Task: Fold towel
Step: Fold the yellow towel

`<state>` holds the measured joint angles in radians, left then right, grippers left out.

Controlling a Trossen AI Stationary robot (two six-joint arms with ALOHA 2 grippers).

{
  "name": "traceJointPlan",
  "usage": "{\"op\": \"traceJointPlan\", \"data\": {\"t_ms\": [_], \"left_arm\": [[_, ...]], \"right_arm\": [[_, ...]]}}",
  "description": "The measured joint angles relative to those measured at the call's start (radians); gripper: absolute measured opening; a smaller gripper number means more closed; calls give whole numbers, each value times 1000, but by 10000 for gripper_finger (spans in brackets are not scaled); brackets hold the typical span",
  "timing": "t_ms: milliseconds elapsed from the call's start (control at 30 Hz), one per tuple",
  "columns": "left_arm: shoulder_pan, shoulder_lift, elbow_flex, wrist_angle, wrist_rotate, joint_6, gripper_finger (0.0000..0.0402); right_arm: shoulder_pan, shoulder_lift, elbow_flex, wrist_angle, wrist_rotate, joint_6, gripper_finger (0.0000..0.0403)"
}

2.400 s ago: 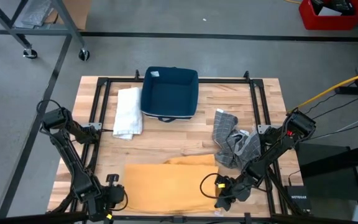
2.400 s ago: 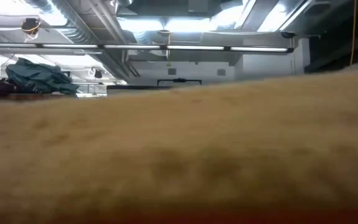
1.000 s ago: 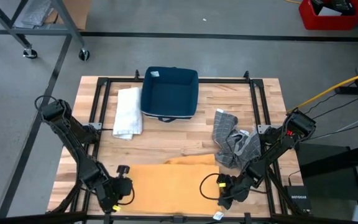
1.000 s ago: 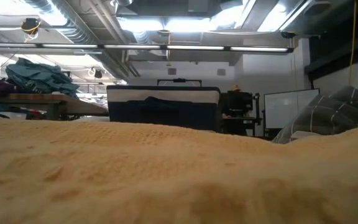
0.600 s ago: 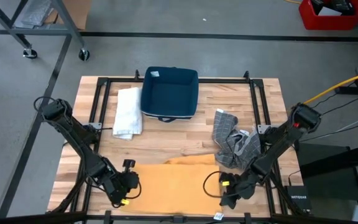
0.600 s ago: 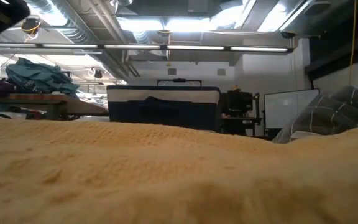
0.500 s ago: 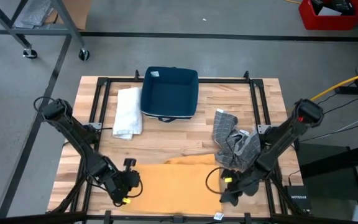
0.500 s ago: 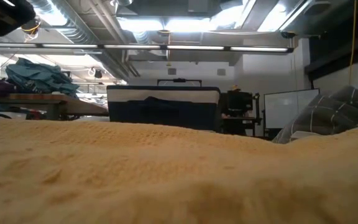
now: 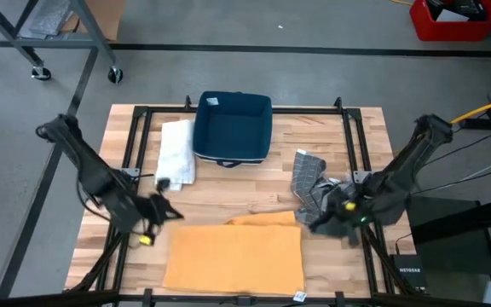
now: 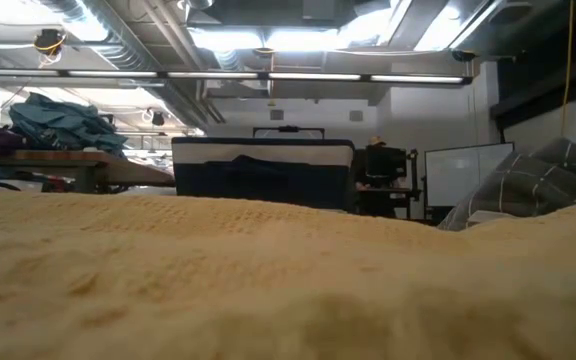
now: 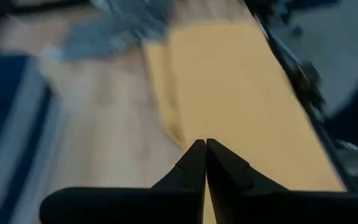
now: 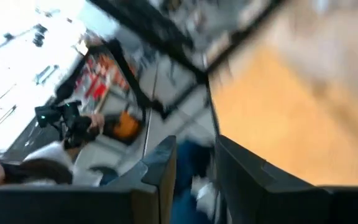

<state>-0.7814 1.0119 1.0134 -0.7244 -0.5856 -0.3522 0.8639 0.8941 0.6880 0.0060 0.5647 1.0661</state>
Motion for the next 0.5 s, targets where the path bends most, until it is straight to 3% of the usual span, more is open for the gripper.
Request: {"op": "traceJointPlan", "data": {"t_ms": [133,300,500], "left_arm": [[24,-121,0,2,-120,60,5],[69,-207,0,1,-146,120,5],[136,-225,0,1,-205,182,5]], "right_arm": [[0,-132,0,0,143,-266,115],[0,-234,0,0,324,-563,115],[-1,-244,0,-5,563,-629,115]]}}
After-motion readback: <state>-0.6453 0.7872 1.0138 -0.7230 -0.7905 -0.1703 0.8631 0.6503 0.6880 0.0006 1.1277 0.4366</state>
